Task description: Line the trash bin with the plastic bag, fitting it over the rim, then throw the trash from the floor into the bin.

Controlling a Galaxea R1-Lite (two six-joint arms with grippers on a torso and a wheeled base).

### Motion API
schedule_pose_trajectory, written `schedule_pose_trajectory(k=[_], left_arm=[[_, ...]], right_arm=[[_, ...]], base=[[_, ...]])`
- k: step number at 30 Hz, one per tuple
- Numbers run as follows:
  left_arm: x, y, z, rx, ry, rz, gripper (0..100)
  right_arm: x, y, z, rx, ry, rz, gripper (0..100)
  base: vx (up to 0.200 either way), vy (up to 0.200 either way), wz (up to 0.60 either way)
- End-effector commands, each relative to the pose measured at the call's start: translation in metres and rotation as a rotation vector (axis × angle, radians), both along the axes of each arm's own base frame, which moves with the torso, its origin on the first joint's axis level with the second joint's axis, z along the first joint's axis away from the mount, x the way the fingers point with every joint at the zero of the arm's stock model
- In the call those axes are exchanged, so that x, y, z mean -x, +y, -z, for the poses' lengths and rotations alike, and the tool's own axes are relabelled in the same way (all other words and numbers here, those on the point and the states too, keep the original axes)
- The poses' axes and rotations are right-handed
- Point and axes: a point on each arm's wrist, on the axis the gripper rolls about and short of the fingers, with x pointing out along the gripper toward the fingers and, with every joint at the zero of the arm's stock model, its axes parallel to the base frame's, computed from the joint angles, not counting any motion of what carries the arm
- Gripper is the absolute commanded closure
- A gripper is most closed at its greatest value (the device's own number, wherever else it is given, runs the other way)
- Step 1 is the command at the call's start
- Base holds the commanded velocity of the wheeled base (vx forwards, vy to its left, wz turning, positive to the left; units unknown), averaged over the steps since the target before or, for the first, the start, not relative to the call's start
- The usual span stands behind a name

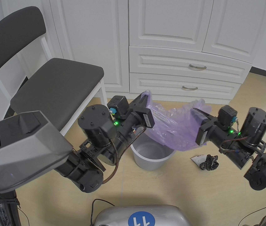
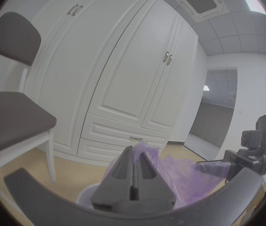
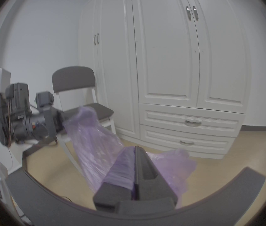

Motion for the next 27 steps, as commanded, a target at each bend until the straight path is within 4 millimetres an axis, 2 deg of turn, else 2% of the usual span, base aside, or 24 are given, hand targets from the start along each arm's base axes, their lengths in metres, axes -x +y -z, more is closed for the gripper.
schedule_pose_trajectory(k=[1, 2, 3, 5, 11, 16, 27], left_arm=[[0.001, -0.025, 0.017, 0.027, 0.030, 0.032, 100], [0.001, -0.025, 0.017, 0.027, 0.030, 0.032, 100], [-0.003, -0.029, 0.018, 0.039, 0.028, 0.007, 100], [-0.008, -0.033, 0.020, 0.053, 0.024, -0.010, 100], [-0.016, -0.039, 0.027, 0.063, 0.022, -0.029, 100], [-0.021, -0.039, 0.029, 0.064, 0.020, -0.038, 100], [-0.041, -0.040, 0.045, 0.063, 0.025, -0.065, 100]], right_arm=[[-0.018, 0.039, 0.032, -0.019, 0.028, -0.074, 100], [-0.018, 0.039, 0.032, -0.019, 0.028, -0.074, 100], [-0.029, 0.051, 0.042, -0.068, -0.010, -0.078, 100], [-0.036, 0.057, 0.050, -0.068, 0.001, -0.077, 100], [-0.045, 0.064, 0.053, -0.114, 0.008, -0.069, 100], [-0.049, 0.064, 0.052, -0.144, 0.014, -0.066, 100], [-0.072, 0.060, 0.077, -0.155, 0.063, -0.029, 100]], base=[[0.000, 0.000, 0.00], [0.000, 0.000, 0.00], [0.000, 0.000, 0.00], [0.000, 0.000, 0.00], [0.000, 0.000, 0.00], [0.000, 0.000, 0.00], [0.000, 0.000, 0.00]])
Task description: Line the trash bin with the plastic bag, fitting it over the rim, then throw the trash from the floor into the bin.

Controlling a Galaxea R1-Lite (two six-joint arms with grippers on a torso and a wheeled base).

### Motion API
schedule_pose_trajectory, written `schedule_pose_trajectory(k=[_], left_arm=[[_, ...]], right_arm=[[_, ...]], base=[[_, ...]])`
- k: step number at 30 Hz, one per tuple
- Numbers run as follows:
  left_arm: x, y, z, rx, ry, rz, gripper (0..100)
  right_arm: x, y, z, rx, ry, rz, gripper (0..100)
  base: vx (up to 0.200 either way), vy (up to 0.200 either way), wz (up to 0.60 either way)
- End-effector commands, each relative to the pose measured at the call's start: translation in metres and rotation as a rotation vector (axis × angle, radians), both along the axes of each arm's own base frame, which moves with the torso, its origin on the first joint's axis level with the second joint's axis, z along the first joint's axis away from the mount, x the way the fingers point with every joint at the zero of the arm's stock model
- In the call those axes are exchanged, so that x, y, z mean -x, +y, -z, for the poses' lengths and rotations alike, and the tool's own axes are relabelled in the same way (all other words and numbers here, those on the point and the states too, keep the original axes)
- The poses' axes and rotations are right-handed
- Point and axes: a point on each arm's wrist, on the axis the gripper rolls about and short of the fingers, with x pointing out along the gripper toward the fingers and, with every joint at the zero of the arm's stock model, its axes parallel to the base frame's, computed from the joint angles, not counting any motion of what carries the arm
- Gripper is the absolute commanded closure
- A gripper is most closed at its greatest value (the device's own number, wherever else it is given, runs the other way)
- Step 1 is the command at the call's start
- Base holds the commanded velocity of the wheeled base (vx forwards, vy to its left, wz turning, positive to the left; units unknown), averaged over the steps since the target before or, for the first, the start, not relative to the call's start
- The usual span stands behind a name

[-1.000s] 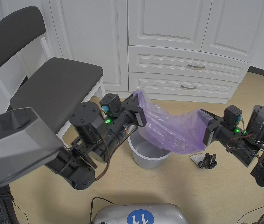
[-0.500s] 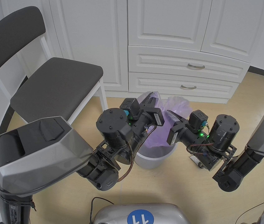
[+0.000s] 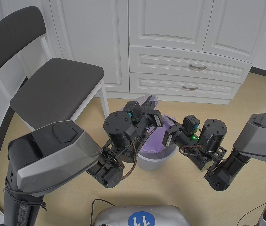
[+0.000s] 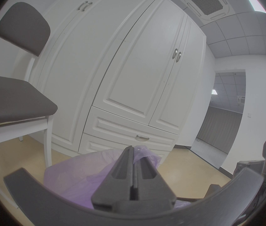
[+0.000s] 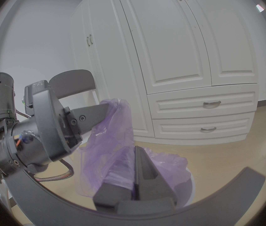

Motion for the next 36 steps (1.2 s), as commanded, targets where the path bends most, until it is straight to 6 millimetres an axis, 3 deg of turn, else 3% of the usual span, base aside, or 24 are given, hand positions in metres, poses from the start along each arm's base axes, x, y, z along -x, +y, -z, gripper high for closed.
schedule_pose_trajectory(k=[1, 7, 16, 20, 29, 36], left_arm=[[-0.006, -0.003, 0.012, -0.009, 0.012, -0.005, 100], [-0.010, -0.011, 0.027, -0.016, 0.028, 0.005, 100], [-0.021, -0.022, 0.041, 0.002, 0.072, 0.019, 100], [-0.029, -0.034, 0.062, 0.013, 0.124, 0.036, 100], [-0.073, -0.049, 0.088, 0.033, 0.155, 0.009, 100], [-0.098, -0.044, 0.100, 0.067, 0.221, -0.014, 100]], right_arm=[[-0.008, -0.003, 0.012, 0.005, 0.014, 0.016, 100], [-0.018, -0.016, 0.025, 0.027, 0.046, 0.047, 100], [-0.044, -0.034, 0.061, 0.059, 0.118, 0.061, 100], [-0.060, -0.056, 0.068, 0.072, 0.154, 0.103, 100], [-0.082, -0.081, 0.080, 0.067, 0.183, 0.151, 100], [-0.085, -0.093, 0.075, 0.065, 0.186, 0.177, 100]], base=[[0.000, 0.000, 0.00], [0.000, 0.000, 0.00], [0.000, 0.000, 0.00], [0.000, 0.000, 0.00], [0.000, 0.000, 0.00], [0.000, 0.000, 0.00]])
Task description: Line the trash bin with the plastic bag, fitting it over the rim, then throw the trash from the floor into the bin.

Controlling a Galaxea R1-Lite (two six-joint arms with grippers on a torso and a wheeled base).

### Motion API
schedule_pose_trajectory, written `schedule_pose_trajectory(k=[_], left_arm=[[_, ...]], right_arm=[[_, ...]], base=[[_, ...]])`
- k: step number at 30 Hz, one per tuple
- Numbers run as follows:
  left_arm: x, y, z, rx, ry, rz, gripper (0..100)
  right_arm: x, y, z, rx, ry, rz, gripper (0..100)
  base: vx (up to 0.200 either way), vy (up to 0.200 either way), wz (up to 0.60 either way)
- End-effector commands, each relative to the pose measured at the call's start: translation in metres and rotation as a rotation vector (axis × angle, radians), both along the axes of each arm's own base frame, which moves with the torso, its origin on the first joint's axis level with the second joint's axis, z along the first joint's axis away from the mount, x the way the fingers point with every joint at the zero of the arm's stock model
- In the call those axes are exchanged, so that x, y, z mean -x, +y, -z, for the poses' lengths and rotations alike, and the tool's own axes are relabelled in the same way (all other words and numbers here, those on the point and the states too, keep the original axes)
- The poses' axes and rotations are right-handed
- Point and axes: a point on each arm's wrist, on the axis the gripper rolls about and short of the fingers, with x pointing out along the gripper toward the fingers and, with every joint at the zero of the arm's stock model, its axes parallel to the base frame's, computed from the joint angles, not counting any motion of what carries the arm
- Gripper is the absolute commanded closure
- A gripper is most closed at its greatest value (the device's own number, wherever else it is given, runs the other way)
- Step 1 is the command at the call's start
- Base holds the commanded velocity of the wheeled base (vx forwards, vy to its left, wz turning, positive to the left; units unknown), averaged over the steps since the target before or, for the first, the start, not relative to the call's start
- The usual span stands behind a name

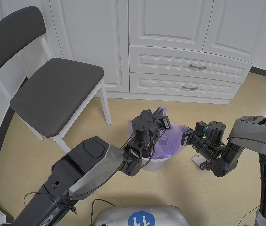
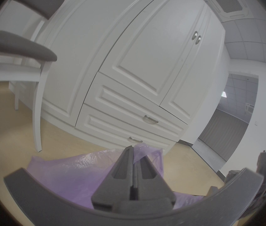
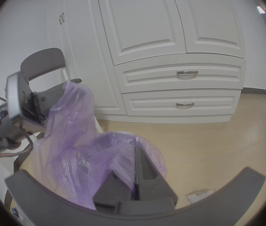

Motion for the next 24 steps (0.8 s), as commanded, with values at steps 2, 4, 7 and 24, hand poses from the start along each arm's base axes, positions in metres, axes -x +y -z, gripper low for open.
schedule_pose_trajectory(k=[2, 4, 7, 24], left_arm=[[-0.028, 0.007, 0.032, 0.016, 0.068, -0.032, 100], [-0.030, 0.007, 0.040, 0.003, 0.104, -0.030, 100], [-0.028, 0.005, 0.038, 0.012, 0.118, -0.016, 100], [-0.001, -0.026, 0.006, 0.053, 0.073, 0.061, 100]], right_arm=[[-0.004, -0.014, -0.004, -0.001, 0.001, 0.031, 100], [-0.003, -0.017, -0.010, -0.003, -0.006, 0.039, 100], [0.001, -0.021, -0.019, -0.007, -0.018, 0.044, 100], [0.040, -0.025, -0.067, -0.027, -0.074, -0.053, 100]], base=[[0.000, 0.000, 0.00], [0.000, 0.000, 0.00], [0.000, 0.000, 0.00], [0.000, 0.000, 0.00]])
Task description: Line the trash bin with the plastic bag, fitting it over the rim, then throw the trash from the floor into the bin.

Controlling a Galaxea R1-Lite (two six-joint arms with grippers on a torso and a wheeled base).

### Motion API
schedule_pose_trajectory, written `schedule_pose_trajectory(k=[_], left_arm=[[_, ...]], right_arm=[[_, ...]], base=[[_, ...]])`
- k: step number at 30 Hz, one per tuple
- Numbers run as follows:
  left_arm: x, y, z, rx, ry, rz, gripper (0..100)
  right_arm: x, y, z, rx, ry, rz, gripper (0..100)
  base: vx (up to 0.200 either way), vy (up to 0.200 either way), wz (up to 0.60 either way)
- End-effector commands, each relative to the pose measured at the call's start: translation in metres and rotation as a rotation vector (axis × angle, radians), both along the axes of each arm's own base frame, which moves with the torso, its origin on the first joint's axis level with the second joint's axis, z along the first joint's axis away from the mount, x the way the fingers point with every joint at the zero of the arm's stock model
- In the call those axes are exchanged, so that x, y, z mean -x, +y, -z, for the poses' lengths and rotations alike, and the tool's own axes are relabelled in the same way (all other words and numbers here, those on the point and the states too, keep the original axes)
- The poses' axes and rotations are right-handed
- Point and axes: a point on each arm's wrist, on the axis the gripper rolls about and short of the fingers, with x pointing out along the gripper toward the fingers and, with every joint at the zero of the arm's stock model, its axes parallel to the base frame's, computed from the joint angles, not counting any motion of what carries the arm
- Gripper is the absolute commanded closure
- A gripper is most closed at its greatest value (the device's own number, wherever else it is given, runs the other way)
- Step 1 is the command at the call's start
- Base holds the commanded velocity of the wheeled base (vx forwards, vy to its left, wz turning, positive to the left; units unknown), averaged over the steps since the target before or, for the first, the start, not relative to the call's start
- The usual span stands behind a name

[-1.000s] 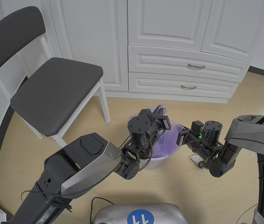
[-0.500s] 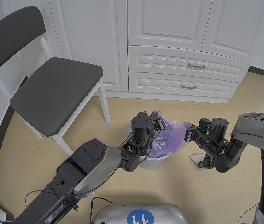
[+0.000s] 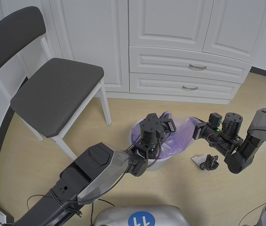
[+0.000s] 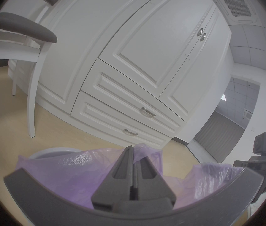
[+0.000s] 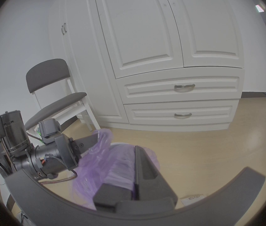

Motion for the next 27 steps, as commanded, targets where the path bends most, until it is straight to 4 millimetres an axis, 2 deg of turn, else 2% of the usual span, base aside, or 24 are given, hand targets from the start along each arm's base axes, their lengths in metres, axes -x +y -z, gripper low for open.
schedule_pose_trajectory(k=[1, 8, 13, 16, 19, 22, 27], left_arm=[[0.007, -0.007, -0.010, 0.012, -0.013, 0.017, 100], [0.003, -0.003, -0.006, 0.040, 0.011, 0.013, 100], [-0.003, 0.003, 0.004, 0.037, 0.032, 0.001, 100], [-0.013, 0.015, 0.018, 0.042, 0.062, 0.003, 100], [-0.020, 0.023, 0.022, 0.067, 0.086, 0.019, 100], [-0.033, 0.040, 0.032, 0.094, 0.122, 0.024, 100], [-0.042, 0.053, 0.034, 0.098, 0.121, 0.001, 100]], right_arm=[[0.012, 0.002, -0.017, -0.009, -0.032, -0.022, 100], [0.022, 0.011, -0.023, -0.011, -0.038, -0.056, 100], [0.024, 0.017, -0.017, -0.006, -0.019, -0.074, 100], [0.019, 0.023, -0.003, 0.002, 0.005, -0.085, 100], [0.019, 0.026, 0.000, 0.001, 0.003, -0.092, 100], [0.019, 0.033, 0.006, -0.003, -0.003, -0.112, 100], [0.013, 0.045, 0.018, -0.017, 0.008, -0.144, 100]], base=[[0.000, 0.000, 0.00], [0.000, 0.000, 0.00], [0.000, 0.000, 0.00], [0.000, 0.000, 0.00], [0.000, 0.000, 0.00], [0.000, 0.000, 0.00], [0.000, 0.000, 0.00]])
